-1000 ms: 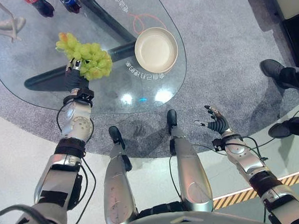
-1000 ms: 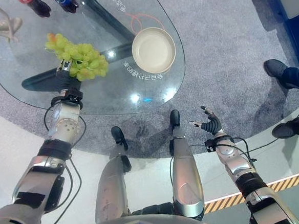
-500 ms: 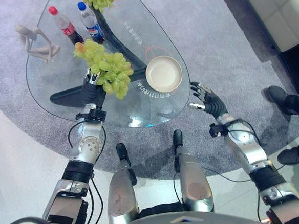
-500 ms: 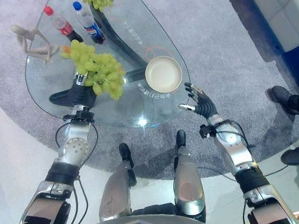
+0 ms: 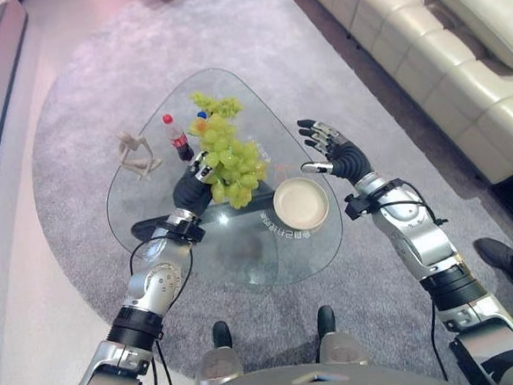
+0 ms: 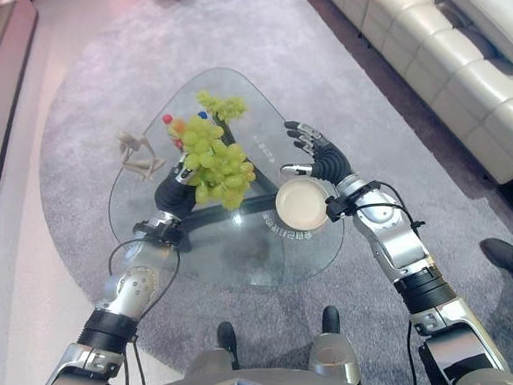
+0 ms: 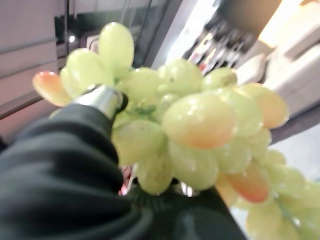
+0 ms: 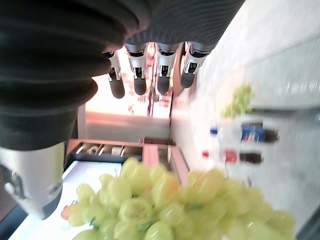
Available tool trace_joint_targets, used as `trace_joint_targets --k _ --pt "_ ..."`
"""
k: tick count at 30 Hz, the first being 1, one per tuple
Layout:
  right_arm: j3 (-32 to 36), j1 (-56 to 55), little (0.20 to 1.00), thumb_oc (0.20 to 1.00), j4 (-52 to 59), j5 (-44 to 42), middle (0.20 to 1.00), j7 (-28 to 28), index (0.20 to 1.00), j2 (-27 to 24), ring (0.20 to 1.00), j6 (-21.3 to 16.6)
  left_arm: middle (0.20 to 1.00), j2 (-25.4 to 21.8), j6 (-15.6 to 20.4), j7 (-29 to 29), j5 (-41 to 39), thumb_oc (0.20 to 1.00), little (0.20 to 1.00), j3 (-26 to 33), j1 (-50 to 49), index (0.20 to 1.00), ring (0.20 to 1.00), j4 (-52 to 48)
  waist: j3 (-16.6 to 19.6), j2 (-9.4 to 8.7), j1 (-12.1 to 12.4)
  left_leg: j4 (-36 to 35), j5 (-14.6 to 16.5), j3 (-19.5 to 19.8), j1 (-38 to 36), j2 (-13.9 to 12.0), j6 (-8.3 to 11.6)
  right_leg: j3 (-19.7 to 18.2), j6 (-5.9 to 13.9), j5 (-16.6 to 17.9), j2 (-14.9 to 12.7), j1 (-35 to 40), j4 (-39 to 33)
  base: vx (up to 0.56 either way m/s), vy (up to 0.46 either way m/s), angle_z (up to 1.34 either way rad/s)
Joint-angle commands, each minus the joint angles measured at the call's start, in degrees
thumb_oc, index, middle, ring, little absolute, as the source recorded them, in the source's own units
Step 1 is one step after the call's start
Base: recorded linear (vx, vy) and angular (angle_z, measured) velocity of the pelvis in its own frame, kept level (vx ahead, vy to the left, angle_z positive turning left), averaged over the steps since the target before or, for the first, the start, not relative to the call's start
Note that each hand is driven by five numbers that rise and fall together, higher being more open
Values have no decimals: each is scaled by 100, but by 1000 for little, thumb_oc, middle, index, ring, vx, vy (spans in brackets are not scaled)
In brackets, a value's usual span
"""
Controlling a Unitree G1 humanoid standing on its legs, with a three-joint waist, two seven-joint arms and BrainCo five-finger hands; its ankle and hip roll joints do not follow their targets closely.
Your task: Pick up fruits into the plate
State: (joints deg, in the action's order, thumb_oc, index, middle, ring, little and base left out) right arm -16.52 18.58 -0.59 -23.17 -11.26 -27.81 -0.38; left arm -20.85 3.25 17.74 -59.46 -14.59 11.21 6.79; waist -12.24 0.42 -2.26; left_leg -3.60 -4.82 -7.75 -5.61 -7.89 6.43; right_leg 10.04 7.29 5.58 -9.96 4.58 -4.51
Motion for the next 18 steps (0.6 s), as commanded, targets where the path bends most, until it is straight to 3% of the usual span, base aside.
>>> trace_joint_targets --k 1,11,15,18 --pt "-131 30 1000 1000 592 -658 1000 -348 1000 291 1000 132 200 10 104 520 95 200 200 -156 108 200 200 -365 336 -99 115 506 914 -113 68 349 -274 239 -98 -805 105 34 699 0 0 0" --pt "-711 38 1000 1000 1118 -1868 1000 -576 1000 601 1000 951 200 -45 59 744 64 200 200 -451 31 200 200 -605 446 -79 136 433 949 -213 -160 281 -273 240 -48 -797 49 230 615 0 0 0" --pt "-938 13 1000 1000 1253 -2513 1000 -594 1000 744 1000 1502 200 -90 228 745 74 200 200 -544 117 200 200 -713 480 -80 123 386 936 -247 -219 244 -267 238 -28 -799 33 258 612 0 0 0" --pt "-1067 -54 1000 1000 1312 -2771 1000 -594 1000 788 1000 1714 200 -146 419 739 42 200 200 -560 180 200 200 -780 508 -87 108 376 924 -274 -246 220 -259 237 -31 -811 35 271 629 0 0 0"
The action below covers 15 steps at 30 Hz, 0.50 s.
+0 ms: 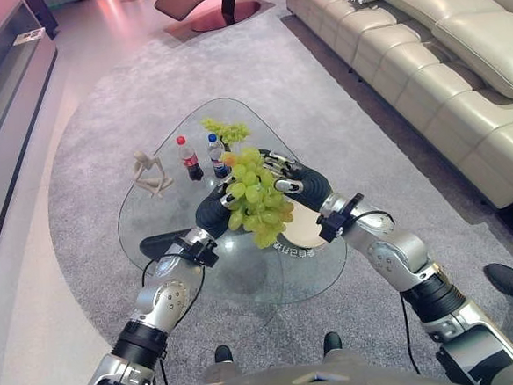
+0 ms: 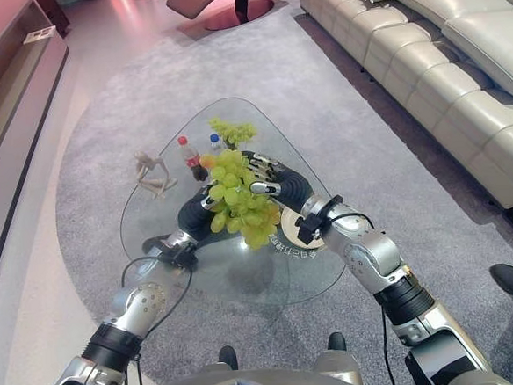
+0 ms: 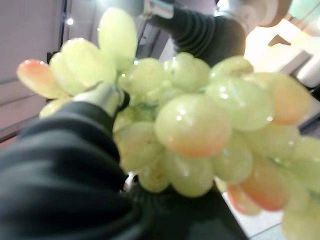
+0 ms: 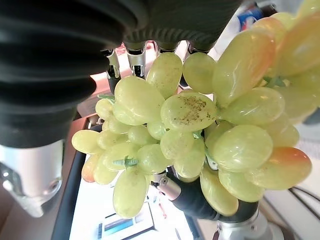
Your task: Pick up fruits into the plate
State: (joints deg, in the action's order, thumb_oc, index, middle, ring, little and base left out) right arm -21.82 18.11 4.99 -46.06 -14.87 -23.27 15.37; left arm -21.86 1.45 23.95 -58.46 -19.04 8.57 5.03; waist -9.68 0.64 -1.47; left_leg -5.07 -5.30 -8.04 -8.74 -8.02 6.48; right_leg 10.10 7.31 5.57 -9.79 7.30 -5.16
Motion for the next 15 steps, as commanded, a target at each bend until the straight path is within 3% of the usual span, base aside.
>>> trace_joint_targets --k 1,5,10,14,15 --pt "-549 -11 1000 1000 758 -499 1000 -245 1000 336 1000 157 200 -53 636 126 -77 200 200 -115 453 200 200 -612 256 -111 27 519 970 -247 63 231 -263 231 -32 -814 20 1 698 0 0 0" --pt "-655 -94 1000 1000 795 -591 1000 -298 1000 333 1000 267 200 -75 975 -36 -86 200 200 -122 591 200 200 -767 299 -132 1 518 969 -237 47 214 -257 214 -51 -865 47 11 748 0 0 0" --pt "-648 -151 1000 1000 820 -550 1000 -227 1000 290 1000 268 200 -99 1147 -191 -94 200 200 -49 688 200 200 -917 315 -150 -23 515 966 -198 25 210 -252 196 -67 -882 65 35 756 0 0 0" --pt "-566 -193 1000 1000 812 -426 1000 -115 1000 291 1000 83 200 -99 1166 -355 -62 200 200 40 698 200 200 -1008 341 -156 -34 496 954 -181 21 204 -240 191 -72 -879 70 50 730 0 0 0" --pt "-487 -175 1000 1000 798 -259 1000 115 1000 307 1000 -350 200 -89 1161 -430 -36 200 200 79 704 200 200 -972 350 -153 -37 484 950 -173 14 200 -230 195 -70 -879 71 59 724 0 0 0"
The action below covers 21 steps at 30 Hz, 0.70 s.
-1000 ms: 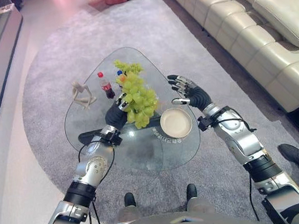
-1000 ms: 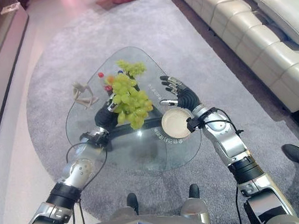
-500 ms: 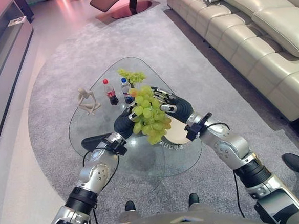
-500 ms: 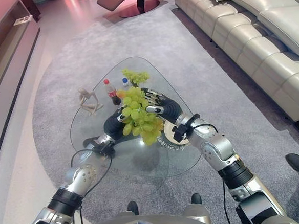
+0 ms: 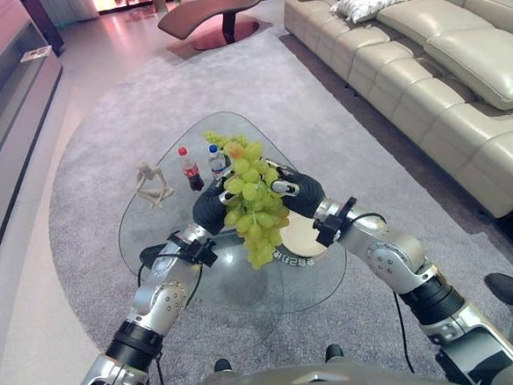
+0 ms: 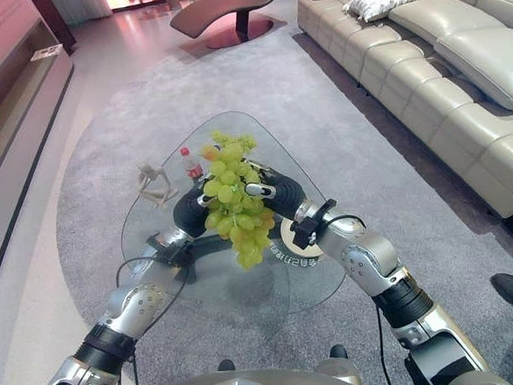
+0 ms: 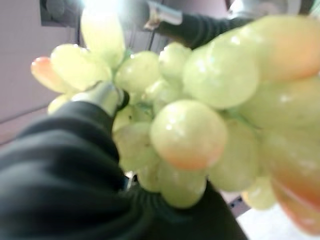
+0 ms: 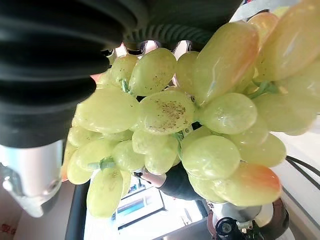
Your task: Pick up fruits into the plate
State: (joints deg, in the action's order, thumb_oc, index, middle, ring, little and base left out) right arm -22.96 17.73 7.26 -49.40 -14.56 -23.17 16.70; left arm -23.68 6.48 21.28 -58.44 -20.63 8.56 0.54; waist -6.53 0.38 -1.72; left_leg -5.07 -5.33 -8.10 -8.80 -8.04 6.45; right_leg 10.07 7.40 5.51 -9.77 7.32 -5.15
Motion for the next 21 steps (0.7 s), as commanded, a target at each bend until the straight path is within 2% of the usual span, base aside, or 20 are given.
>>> trace_joint_targets --k 1,2,4,5,8,11,15,21 --pt "-374 -137 1000 1000 570 76 1000 84 1000 297 1000 -486 200 92 658 -164 -37 200 200 238 705 200 200 -523 34 -126 -12 485 953 -166 19 202 -228 199 -79 -873 69 58 722 0 0 0" --pt "-277 -103 1000 1000 574 188 1000 253 1000 305 1000 -845 200 94 646 -232 -27 200 200 272 709 200 200 -503 42 -118 -16 476 951 -158 11 200 -226 197 -77 -872 69 60 719 0 0 0" --pt "-79 -64 1000 1000 607 267 1000 601 1000 401 1000 -1237 200 167 604 -294 30 200 200 338 700 200 200 -453 47 -101 -24 477 957 -153 9 206 -230 198 -82 -876 66 71 712 0 0 0" --pt "41 -29 1000 1000 605 436 1000 823 1000 488 1000 -1547 200 220 568 -355 80 200 200 370 698 200 200 -438 56 -85 -28 473 960 -161 7 208 -232 211 -80 -872 59 74 704 0 0 0" --pt "288 38 1000 1000 690 737 1000 1324 1000 672 1000 -2101 200 334 538 -430 190 200 200 428 656 200 200 -406 59 -38 -34 466 968 -184 -4 215 -241 234 -80 -870 47 78 696 0 0 0" --pt "469 71 1000 1000 821 1060 1000 1779 1000 830 1000 -2450 200 403 536 -517 241 200 200 468 659 200 200 -383 60 7 -50 466 981 -204 -4 231 -257 231 -78 -864 37 70 683 -8 21 -1" --pt "563 27 1000 1000 950 1246 1000 2245 1000 910 1000 -2568 200 436 590 -623 245 200 200 512 644 200 200 -450 62 46 -75 462 978 -244 -1 243 -271 218 -77 -856 28 59 666 -14 20 -3" --pt "505 -98 1000 1000 895 1078 1000 2309 1000 907 1000 -2419 200 446 705 -607 227 200 200 557 650 200 200 -537 71 57 -90 450 955 -272 11 245 -268 215 -72 -837 14 36 653 -15 7 -5"
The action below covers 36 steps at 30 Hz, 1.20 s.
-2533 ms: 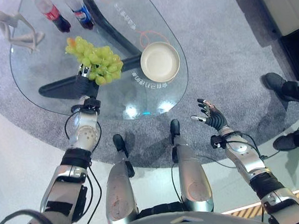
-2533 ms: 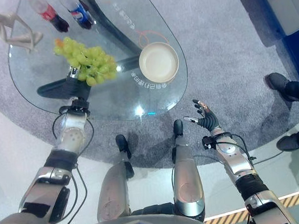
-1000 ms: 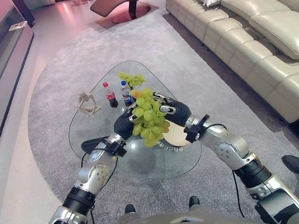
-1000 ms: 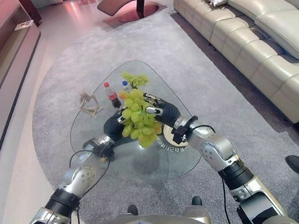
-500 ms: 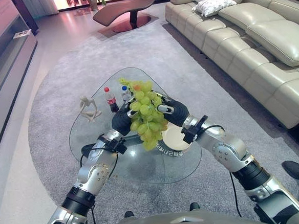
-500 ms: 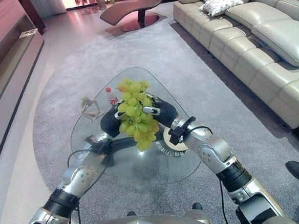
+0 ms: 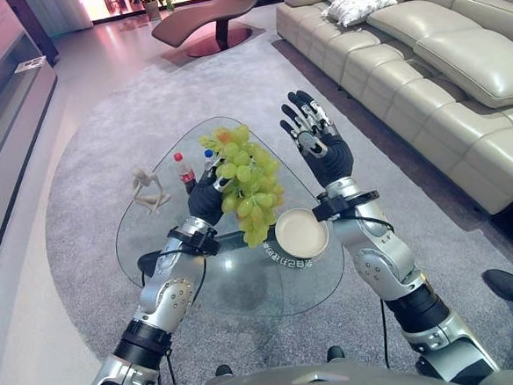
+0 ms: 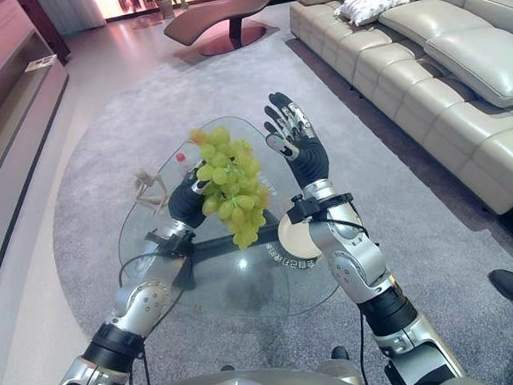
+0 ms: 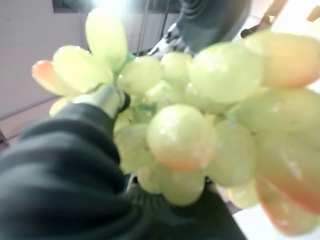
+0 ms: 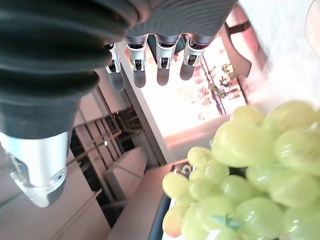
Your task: Pick up fruits into the plate
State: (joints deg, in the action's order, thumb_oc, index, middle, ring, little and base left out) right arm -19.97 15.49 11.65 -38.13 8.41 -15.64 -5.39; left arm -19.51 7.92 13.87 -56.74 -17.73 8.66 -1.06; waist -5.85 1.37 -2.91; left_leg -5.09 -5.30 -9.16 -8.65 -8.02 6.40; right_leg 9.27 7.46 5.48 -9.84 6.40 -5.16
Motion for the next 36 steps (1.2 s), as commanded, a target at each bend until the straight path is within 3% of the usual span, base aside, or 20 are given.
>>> trace_joint_targets --k 1,5,11,26,36 --pt "166 104 1000 1000 433 -102 1000 -2 1000 143 1000 -168 200 22 575 149 48 200 200 277 667 200 200 -396 5 -46 29 452 949 -170 4 246 -266 296 -79 -833 19 126 648 0 0 0" --pt "120 33 1000 1000 372 -163 1000 -13 1000 88 1000 -114 200 -33 644 198 54 200 200 281 753 200 200 -469 -2 -58 8 462 939 -175 15 233 -263 284 -84 -837 24 105 673 0 0 0" --pt "244 -163 1000 1000 227 -485 1000 -305 1000 -40 1000 256 200 -176 695 189 93 200 200 441 782 200 200 -640 14 -80 -8 436 938 -154 19 230 -257 277 -79 -854 32 101 671 0 0 0" --pt "150 -727 1000 1000 -28 -719 1000 -1364 1000 -299 1000 973 200 -412 789 239 50 200 200 703 839 200 200 -859 15 -137 -86 359 858 -167 10 182 -228 256 -80 -872 75 82 693 0 0 0" --pt "-287 -372 1000 1000 30 -564 1000 -1616 1000 -164 1000 806 200 -231 373 252 33 200 200 301 1022 200 200 -765 -1 -143 -75 378 882 -132 -3 192 -237 225 -77 -872 79 98 684 0 0 0"
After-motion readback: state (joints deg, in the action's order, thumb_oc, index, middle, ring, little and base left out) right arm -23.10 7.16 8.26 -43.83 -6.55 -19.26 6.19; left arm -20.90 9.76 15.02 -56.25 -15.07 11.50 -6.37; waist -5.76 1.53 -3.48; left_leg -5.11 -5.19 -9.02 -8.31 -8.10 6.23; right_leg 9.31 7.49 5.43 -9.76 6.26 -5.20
